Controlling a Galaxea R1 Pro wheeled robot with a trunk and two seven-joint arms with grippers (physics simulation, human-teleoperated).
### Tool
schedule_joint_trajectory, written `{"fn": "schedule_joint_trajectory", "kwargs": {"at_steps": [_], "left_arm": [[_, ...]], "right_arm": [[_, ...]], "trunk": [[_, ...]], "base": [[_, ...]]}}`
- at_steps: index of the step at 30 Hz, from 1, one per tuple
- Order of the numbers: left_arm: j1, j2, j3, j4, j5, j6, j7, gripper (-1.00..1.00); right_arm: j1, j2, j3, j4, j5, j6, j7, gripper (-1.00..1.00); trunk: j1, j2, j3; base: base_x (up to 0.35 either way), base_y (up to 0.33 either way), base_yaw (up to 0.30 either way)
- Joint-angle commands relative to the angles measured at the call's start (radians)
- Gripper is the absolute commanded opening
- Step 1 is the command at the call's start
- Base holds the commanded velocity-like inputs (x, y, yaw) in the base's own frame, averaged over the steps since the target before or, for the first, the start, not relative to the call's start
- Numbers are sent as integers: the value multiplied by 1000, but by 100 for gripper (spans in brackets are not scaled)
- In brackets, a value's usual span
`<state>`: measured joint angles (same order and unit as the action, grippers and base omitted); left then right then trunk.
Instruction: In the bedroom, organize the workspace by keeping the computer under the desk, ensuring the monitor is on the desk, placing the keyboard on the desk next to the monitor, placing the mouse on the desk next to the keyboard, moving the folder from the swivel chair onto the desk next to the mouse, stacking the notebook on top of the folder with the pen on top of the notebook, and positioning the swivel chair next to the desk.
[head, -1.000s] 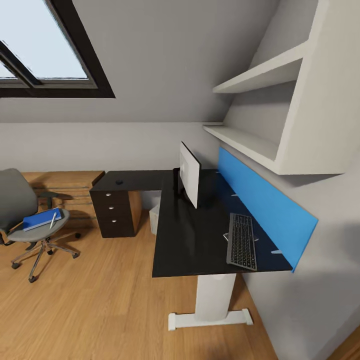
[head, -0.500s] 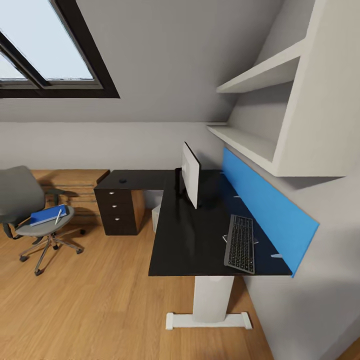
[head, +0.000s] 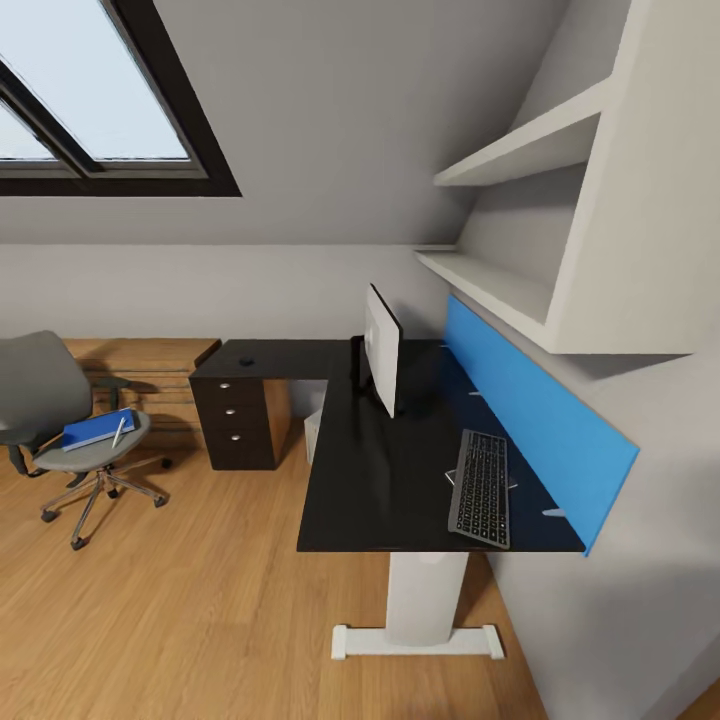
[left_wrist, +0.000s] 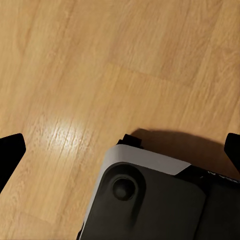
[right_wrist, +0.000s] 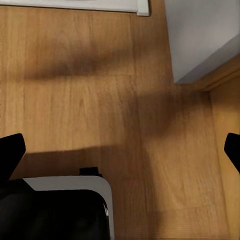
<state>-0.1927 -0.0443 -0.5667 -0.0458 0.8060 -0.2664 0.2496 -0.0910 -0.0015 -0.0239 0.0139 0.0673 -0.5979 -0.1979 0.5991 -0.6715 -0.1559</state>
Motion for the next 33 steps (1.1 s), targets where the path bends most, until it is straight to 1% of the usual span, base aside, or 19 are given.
{"fn": "schedule_joint_trajectory", "kwargs": {"at_steps": [1,7,19,20,21,23,26,27,28,30,33], "left_arm": [[-1,0,-9,0,5,-2,5,100],[-1,0,-9,0,5,-2,5,100],[-1,1,-7,0,7,-2,5,100],[-1,3,-4,0,9,-9,5,100],[-1,3,-4,0,9,-10,5,100],[-1,3,-5,0,7,-12,5,100],[-1,3,-6,0,6,-15,5,100],[-1,3,-6,0,6,-16,5,100],[-1,3,-5,0,6,-18,5,100],[-1,6,-4,0,7,-36,5,100],[-1,8,-5,0,8,-60,5,100]], "right_arm": [[-1,0,-2,1,7,-2,-4,100],[-1,0,-6,1,3,-6,21,100],[-1,9,-2,-3,4,-12,25,100],[-14,7,-13,-464,-4,50,5,100],[-21,7,-13,-476,-4,63,5,100],[-57,7,-14,-507,-5,105,5,100],[-162,4,-24,-535,-16,199,5,100],[-180,3,-30,-537,-21,215,5,100],[-197,2,-37,-539,-27,231,5,100],[-257,-7,-77,-543,-64,288,7,100],[-292,-14,-98,-546,-90,324,8,100]], "trunk": [[0,-1,-2],[0,-1,-2],[0,-1,-2],[0,-1,-2],[0,-1,-2],[0,-1,-2],[0,-1,-2],[0,-1,-2],[0,-1,-2],[0,-1,-2],[0,-1,-2]], "base": [[0,0,0],[0,0,0],[0,0,0],[0,0,0],[0,0,0],[0,0,0],[0,0,0],[0,0,0],[0,0,0],[0,0,0],[0,0,0]]}}
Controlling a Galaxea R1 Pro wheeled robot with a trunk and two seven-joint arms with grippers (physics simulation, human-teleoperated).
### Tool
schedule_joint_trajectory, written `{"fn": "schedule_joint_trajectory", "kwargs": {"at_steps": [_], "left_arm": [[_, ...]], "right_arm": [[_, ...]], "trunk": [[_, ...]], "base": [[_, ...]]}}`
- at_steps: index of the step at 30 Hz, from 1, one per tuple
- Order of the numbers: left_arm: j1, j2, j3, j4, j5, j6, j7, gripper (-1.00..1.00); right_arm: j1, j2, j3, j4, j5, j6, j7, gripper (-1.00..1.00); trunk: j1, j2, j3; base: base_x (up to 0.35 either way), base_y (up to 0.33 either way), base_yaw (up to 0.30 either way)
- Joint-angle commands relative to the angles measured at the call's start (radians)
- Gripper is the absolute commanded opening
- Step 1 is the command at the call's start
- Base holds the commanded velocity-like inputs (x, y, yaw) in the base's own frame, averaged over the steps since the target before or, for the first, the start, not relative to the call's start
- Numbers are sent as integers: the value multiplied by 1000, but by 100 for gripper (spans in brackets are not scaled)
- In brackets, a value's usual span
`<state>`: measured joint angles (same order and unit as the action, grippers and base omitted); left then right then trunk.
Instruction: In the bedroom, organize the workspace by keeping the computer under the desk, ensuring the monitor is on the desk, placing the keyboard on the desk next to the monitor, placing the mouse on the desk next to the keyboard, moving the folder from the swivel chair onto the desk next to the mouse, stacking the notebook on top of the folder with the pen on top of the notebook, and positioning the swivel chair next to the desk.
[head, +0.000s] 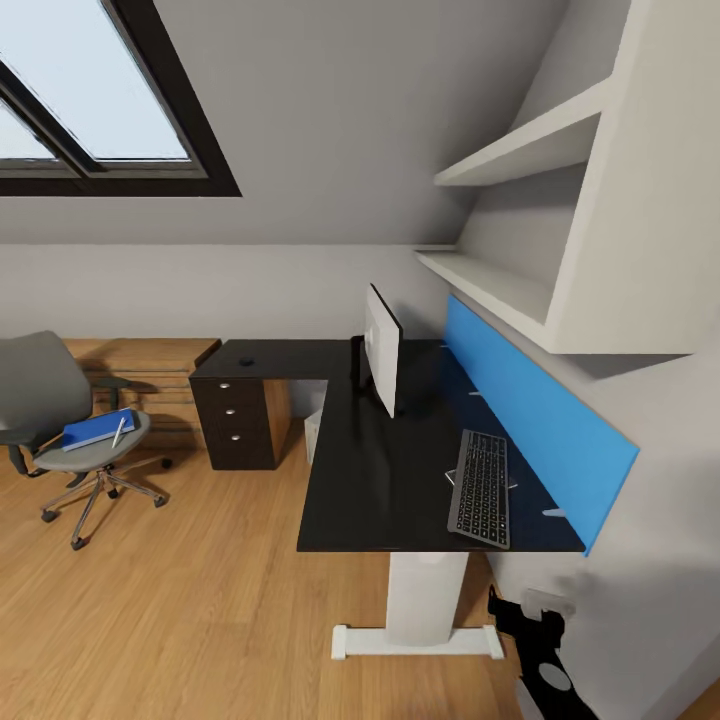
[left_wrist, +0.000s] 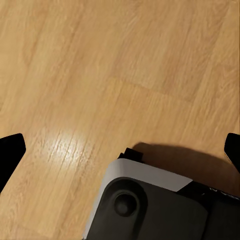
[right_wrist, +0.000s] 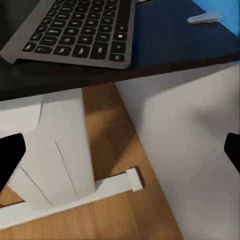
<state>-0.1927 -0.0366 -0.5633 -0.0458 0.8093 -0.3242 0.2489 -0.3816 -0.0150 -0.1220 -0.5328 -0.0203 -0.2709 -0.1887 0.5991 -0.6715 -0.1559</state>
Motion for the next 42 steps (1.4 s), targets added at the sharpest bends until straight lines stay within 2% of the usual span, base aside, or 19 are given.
{"fn": "schedule_joint_trajectory", "kwargs": {"at_steps": [1,7,11,12,15,16,18,19,20,22,23,27,28,36,40,42], "left_arm": [[-1,0,-9,0,5,-21,6,100],[-1,1,-8,0,5,-57,6,100],[-1,2,-8,0,5,-64,6,100],[-1,2,-8,0,5,-65,6,100],[-1,2,-8,0,6,-66,6,100],[-1,2,-8,0,6,-66,6,100],[0,3,-8,0,6,-67,6,100],[0,4,-8,0,6,-67,6,100],[0,5,-8,0,6,-68,6,100],[-1,5,-9,0,5,-69,6,100],[-1,6,-9,0,5,-69,6,100],[-1,6,-9,0,5,-70,6,100],[-1,6,-9,0,5,-70,6,100],[-1,6,-9,0,6,-71,6,100],[-1,6,-9,0,7,-71,6,100],[-1,6,-9,0,6,-86,6,100]], "right_arm": [[-20,-2,-8,-2,-14,14,-1,100],[-67,-6,-19,-15,-31,39,0,100],[-81,-6,-22,-64,-34,56,-1,100],[-84,-7,-23,-109,-34,94,-1,100],[-89,-10,-24,-157,-34,161,0,100],[-99,-16,-24,-181,-35,218,2,100],[-117,-21,-25,-194,-35,277,3,100],[-144,-25,-25,-196,-35,330,4,100],[-176,-28,-25,-185,-35,372,5,100],[-210,-30,-25,-158,-35,399,5,100],[-245,-32,-25,-113,-35,416,6,100],[-317,-38,-25,-9,-36,432,6,100],[-375,-55,-25,71,-37,438,8,100],[-402,-60,-23,114,-37,452,11,100],[-404,-53,-22,117,-37,450,12,100],[-404,-41,-22,129,-37,441,12,100]], "trunk": [[0,-1,-2],[0,-1,-2],[0,-1,-2],[0,-1,-2],[0,-1,-2],[0,-1,-2],[0,-1,-2],[0,-1,-2],[0,-1,-2],[0,-1,-2],[0,-1,-2],[0,-1,-2],[0,-1,-2],[0,-1,-2],[0,-1,-2],[0,-1,-2]], "base": [[0,0,0],[0,0,0],[0,0,0],[0,0,0],[0,0,0],[0,0,0],[0,0,0],[0,0,0],[0,0,0],[0,0,0],[0,0,0],[0,0,0],[6,0,0],[160,0,0],[306,0,0],[315,0,0]]}}
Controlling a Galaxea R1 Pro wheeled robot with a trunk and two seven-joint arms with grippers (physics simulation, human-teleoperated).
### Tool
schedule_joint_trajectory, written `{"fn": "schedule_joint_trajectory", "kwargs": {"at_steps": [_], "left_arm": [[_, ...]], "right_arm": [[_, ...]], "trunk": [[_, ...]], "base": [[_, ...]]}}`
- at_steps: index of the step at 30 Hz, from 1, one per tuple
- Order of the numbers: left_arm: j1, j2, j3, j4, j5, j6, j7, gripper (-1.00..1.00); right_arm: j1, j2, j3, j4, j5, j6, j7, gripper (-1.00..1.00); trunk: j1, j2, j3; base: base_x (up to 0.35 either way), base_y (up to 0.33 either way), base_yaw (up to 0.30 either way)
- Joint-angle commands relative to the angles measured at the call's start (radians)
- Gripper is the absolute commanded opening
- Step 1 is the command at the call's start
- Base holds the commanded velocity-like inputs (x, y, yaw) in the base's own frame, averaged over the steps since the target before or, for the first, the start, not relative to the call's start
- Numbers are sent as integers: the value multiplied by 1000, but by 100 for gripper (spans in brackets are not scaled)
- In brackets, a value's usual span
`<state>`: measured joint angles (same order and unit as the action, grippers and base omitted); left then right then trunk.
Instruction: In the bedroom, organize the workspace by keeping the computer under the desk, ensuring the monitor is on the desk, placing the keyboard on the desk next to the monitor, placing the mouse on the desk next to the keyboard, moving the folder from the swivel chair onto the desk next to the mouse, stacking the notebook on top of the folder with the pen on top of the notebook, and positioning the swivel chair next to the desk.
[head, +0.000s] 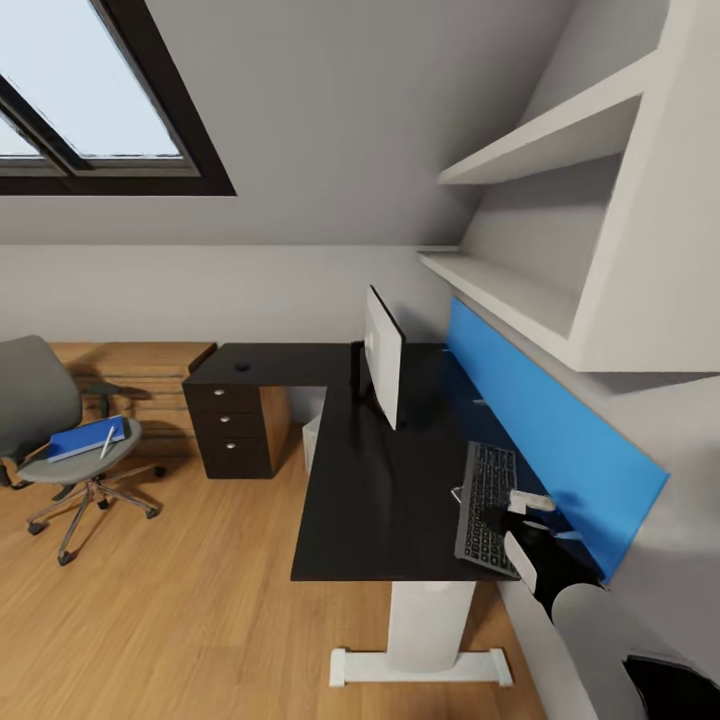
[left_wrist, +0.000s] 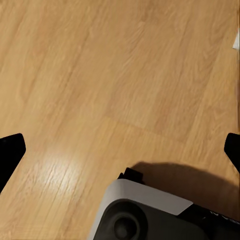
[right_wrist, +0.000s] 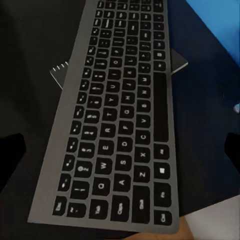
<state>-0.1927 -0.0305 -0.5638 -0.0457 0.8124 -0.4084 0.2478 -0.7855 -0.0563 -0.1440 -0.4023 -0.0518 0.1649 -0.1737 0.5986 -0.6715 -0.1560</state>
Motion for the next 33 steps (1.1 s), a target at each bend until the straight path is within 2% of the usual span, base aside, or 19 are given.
{"fn": "schedule_joint_trajectory", "kwargs": {"at_steps": [1,4,6,11,17,20,24,27,33], "left_arm": [[-1,0,-8,0,3,-13,7,100],[0,-1,-10,6,2,-88,7,100],[1,-2,-12,17,1,-177,7,100],[24,-4,-14,23,1,-274,8,100],[29,-5,-13,24,1,-299,9,100],[30,-4,-12,24,2,-337,11,100],[33,-4,-12,24,2,-354,12,100],[35,-3,-10,24,3,-369,14,100],[36,-5,-10,24,1,-396,16,100]], "right_arm": [[-1,2,0,5,-5,0,-3,100],[0,7,2,38,-5,-33,-3,100],[-1,9,3,64,-6,-65,-3,100],[0,6,-3,81,-6,-85,-3,100],[0,-6,-7,83,-6,-87,-4,100],[0,-24,-17,83,-6,-87,-4,100],[-1,-33,-24,83,-7,-85,-5,100],[-1,-55,-28,83,-7,-77,-7,100],[-1,-64,-29,83,-7,-71,-7,100]], "trunk": [[1,-1,-2],[1,-1,-2],[1,-1,-2],[1,-1,-2],[1,-1,-2],[1,-1,-2],[1,-1,-2],[1,-1,-2],[1,-1,-2]], "base": [[308,0,0],[302,0,0],[295,0,0],[215,0,0],[29,0,0],[6,0,0],[2,0,0],[0,0,0],[0,0,0]]}}
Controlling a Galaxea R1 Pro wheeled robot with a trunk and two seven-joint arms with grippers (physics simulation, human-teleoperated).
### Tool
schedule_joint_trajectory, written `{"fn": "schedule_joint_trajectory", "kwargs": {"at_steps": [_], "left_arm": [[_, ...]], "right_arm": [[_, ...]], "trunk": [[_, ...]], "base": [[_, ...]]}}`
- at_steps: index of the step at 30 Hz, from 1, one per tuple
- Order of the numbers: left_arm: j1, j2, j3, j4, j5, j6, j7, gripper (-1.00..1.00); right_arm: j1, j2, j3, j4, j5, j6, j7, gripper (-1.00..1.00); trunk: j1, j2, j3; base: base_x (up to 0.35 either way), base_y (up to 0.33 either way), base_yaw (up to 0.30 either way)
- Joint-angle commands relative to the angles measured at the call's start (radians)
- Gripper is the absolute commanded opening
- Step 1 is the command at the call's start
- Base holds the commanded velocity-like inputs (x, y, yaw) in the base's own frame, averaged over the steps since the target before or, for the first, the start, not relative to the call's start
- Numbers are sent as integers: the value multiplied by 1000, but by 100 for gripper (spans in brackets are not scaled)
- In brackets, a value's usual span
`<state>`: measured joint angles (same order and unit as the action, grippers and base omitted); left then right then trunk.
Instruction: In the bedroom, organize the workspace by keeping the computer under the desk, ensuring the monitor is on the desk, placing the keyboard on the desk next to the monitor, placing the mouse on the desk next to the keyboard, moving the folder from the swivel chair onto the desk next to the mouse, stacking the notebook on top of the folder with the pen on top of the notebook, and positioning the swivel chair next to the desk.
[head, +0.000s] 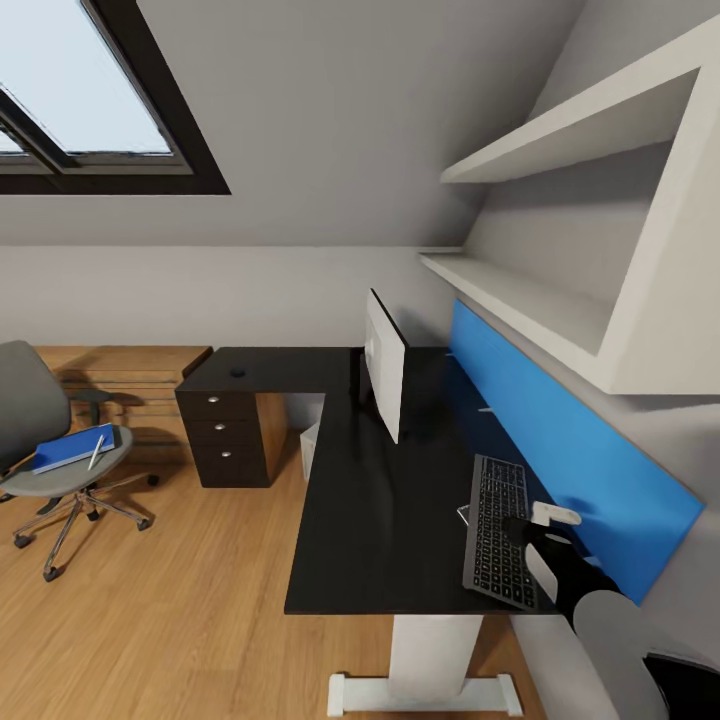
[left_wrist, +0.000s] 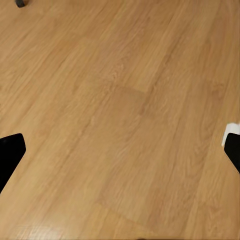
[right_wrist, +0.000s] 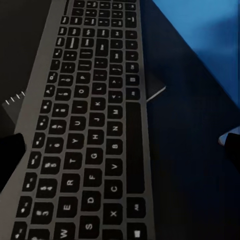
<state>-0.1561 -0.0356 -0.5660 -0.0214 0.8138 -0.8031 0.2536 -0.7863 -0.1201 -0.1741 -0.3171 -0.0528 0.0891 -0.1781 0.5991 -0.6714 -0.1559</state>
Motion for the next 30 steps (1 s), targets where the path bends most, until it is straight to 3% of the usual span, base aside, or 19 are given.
{"fn": "schedule_joint_trajectory", "kwargs": {"at_steps": [1,8,25,30], "left_arm": [[-1,-1,-8,0,0,-9,10,100],[0,-5,-9,0,-2,-69,12,100],[0,-1,-12,-5,-7,-76,10,100],[0,0,-13,-46,-5,-67,22,100]], "right_arm": [[0,-1,1,-2,-6,6,-3,100],[0,-1,1,-3,-6,8,-3,100],[0,-3,1,-11,-6,11,-3,100],[0,-3,1,-11,-6,18,-3,100]], "trunk": [[0,-1,-2],[0,-1,-2],[0,-1,-2],[0,-1,-2]], "base": [[0,0,0],[0,0,0],[0,0,0],[0,0,0]]}}
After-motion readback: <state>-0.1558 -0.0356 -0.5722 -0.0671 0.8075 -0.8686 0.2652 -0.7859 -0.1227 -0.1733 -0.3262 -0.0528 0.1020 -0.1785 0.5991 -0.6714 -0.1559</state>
